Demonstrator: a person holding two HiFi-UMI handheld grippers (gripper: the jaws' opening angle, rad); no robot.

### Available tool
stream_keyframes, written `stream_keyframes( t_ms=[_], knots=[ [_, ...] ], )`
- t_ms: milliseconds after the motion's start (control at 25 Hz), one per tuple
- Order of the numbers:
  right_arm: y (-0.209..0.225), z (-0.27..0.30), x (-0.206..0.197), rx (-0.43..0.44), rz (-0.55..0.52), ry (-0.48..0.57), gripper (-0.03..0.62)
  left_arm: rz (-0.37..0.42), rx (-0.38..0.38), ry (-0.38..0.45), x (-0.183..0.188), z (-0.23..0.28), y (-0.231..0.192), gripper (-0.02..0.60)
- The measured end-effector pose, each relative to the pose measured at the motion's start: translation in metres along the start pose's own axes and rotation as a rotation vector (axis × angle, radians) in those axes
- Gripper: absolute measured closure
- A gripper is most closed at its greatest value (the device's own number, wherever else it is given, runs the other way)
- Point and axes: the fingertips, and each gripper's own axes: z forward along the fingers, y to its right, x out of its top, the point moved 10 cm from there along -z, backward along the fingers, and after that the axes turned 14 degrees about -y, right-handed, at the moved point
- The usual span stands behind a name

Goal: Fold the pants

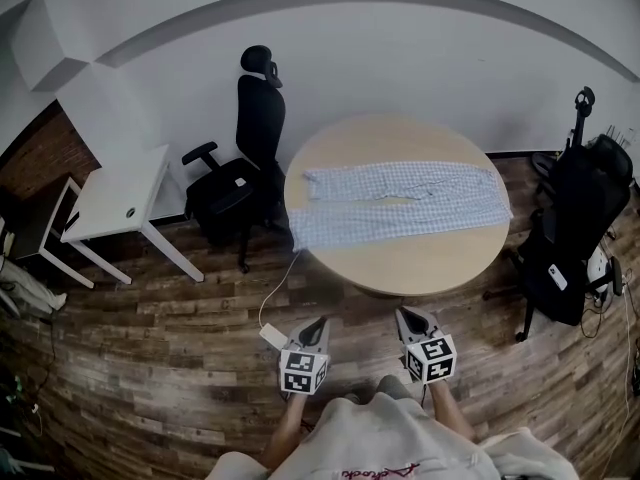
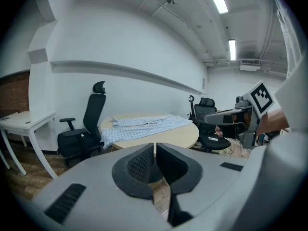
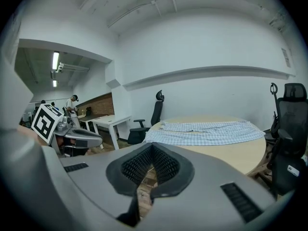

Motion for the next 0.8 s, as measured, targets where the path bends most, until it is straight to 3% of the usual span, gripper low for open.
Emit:
stream_keyframes(
  t_ms=[480,800],
  knots=[
    [0.005,0.021,-0.001,0.0,0.018,-0.013,0.565,0.001,-0.023,-0.019,-0.002,0.021,-0.012,0.538],
    [0.025,0.062,0.022,0.029,0.003,-0.008,0.565,0.01,-0.016,-0.008,0.027,0.056,-0.03,0.538]
  ],
)
